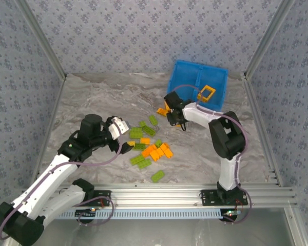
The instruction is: Sort the legos into containers by color
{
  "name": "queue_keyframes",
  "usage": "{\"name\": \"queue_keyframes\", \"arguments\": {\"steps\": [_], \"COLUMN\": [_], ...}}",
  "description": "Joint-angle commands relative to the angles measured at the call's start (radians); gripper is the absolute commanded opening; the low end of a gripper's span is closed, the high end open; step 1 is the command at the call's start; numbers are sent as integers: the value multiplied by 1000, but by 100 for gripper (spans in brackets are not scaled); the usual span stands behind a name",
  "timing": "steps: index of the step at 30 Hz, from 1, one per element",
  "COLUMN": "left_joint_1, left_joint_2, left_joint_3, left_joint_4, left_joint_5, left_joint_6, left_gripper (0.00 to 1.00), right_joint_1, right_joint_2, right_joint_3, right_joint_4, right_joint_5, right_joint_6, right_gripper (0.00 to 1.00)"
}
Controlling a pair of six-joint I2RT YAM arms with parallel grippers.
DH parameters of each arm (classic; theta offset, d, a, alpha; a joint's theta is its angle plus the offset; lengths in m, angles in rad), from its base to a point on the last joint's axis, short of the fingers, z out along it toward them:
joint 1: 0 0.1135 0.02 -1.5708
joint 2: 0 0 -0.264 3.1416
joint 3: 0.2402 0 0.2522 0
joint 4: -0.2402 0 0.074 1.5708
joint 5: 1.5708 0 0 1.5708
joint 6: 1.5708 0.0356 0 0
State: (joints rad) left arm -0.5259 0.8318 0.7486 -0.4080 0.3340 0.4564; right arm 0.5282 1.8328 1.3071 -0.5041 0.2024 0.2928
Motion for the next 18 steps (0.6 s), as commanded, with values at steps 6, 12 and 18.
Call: {"name": "queue_keyframes", "arguments": {"steps": [6, 12, 18], "left_joint_1": [-5, -6, -6], "left_joint_2": [-38, -64, -89], "left_joint_3": [1, 2, -5], "left_joint_4": [6, -15, -19], "left_joint_5": [-35, -64, -91], "left_joint_6": [12, 22, 25], "left_gripper": [99, 99, 99], "right_joint_1": [-240, -399, -461], "right_joint_2": [-206, -2, 264], "right_joint_3": [-44, 151, 469], "right_joint_4": [235, 196, 37], "right_joint_5": [24, -1, -23], "right_joint_6": [177, 247, 243], "right_gripper": [18, 18, 23]}}
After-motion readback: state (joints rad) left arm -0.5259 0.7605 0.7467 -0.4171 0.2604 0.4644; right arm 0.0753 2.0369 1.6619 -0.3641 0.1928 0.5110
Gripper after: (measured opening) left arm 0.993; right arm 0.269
